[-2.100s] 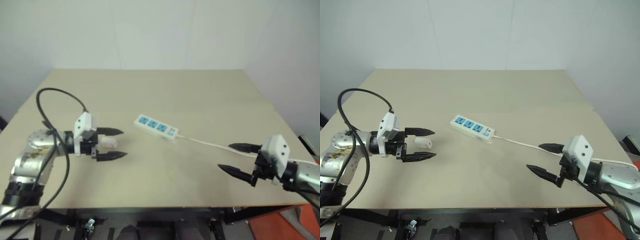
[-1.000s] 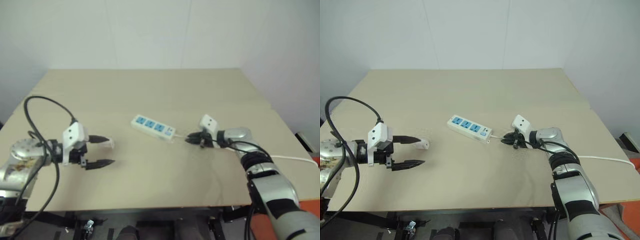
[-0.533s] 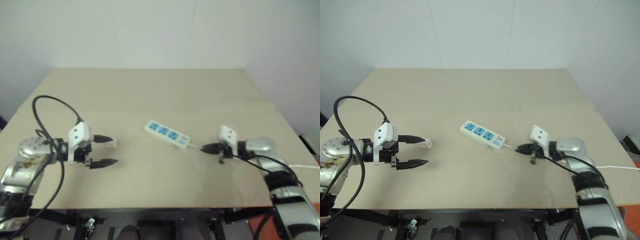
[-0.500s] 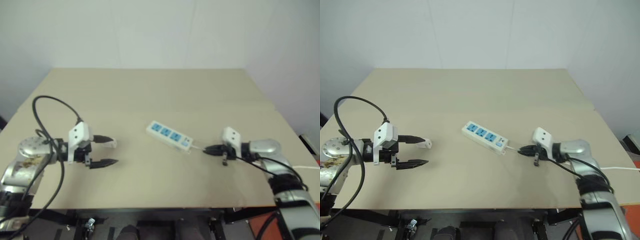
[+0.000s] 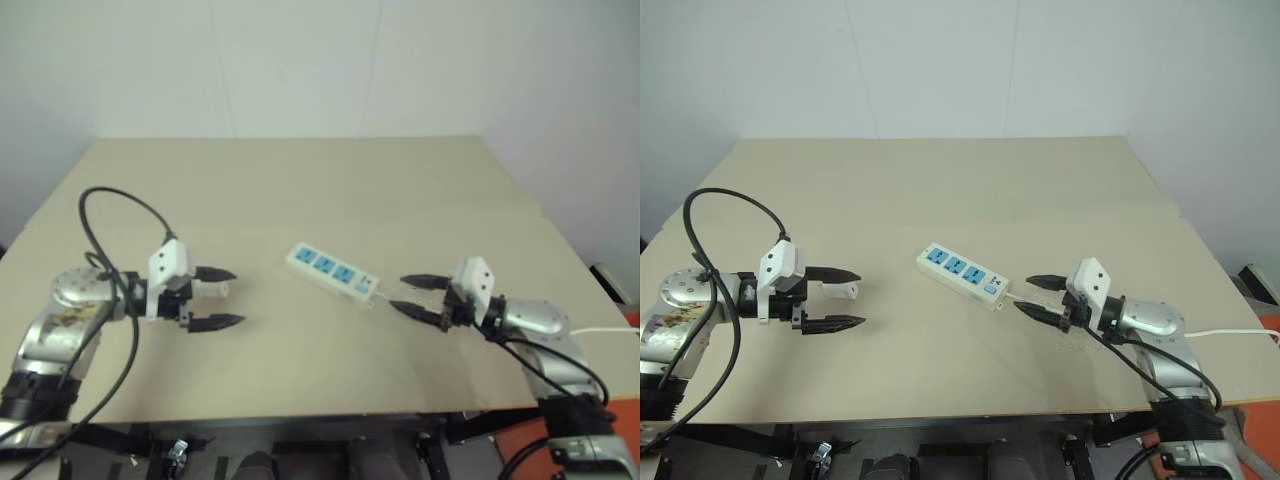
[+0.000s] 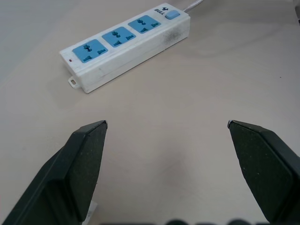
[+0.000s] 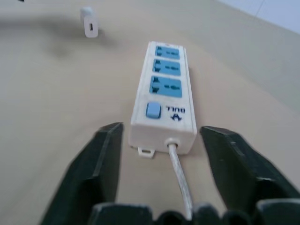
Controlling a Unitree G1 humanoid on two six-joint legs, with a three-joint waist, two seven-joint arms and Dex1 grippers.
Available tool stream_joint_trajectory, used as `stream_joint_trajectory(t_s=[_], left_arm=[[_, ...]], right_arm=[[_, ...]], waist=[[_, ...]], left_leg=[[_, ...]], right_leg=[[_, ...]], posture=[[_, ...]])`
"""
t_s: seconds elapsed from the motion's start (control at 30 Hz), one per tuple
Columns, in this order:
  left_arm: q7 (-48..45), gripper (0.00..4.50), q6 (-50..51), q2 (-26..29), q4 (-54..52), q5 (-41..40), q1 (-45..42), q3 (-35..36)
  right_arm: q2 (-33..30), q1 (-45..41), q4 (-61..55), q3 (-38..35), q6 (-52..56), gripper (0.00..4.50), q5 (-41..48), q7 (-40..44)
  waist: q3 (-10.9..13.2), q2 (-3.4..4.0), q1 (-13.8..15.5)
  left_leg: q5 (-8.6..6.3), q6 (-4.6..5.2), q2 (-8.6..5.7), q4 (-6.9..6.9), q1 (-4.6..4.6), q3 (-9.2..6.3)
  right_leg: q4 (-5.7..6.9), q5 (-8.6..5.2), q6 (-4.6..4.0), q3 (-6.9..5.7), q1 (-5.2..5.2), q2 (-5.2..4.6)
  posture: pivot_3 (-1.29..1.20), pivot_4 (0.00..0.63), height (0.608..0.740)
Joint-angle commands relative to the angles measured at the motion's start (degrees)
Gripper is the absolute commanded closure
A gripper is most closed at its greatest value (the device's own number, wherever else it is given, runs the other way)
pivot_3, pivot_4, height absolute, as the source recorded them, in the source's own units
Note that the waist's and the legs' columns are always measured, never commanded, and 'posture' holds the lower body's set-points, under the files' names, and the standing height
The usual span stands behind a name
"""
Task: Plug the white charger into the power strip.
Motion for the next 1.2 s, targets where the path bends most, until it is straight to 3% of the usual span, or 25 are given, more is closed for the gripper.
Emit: stream_joint_trajectory(t_s=[0.03,0.43,0.77,1.2], left_arm=[[-0.1,0.0,-0.9,0.4,-0.4,-0.3,-0.6,1.0],[-0.4,0.0,-1.6,0.5,1.0,0.9,-2.2,0.2],[0.1,0.0,-1.4,1.1,-0.5,1.2,0.0,1.1],[1.3,0.0,-0.9,1.7,-2.2,0.7,2.1,2.1]], right_arm=[[1.6,-0.7,-0.7,-1.3,-1.0,0.04,1.7,-2.0],[9.3,-8.3,13.7,2.5,-8.2,0.04,-3.9,-6.6],[11.7,-12.8,24.0,4.0,-11.1,0.04,-5.2,-4.7],[14.0,-12.9,24.1,4.7,-8.4,0.04,-2.9,0.1]], waist=[[0.0,0.0,0.0],[0.0,0.01,-0.1],[0.0,0.02,-0.3],[0.0,0.02,-0.2]], left_leg=[[0.0,0.0,0.02,0.0,0.0,-0.01],[0.0,0.0,0.04,0.0,0.0,-0.01],[0.0,0.0,0.04,0.0,0.03,-0.01],[0.0,0.0,0.06,0.0,0.04,-0.02]], right_leg=[[0.01,-0.01,0.02,-0.02,0.0,0.02],[0.01,0.02,-0.04,-0.01,-0.03,0.06],[0.03,0.05,-0.09,0.0,-0.02,0.05],[0.03,0.05,-0.09,-0.01,-0.01,0.07]], posture=[[0.0,0.15,0.74],[0.0,0.15,0.74],[0.0,0.15,0.74],[0.0,0.15,0.74]])
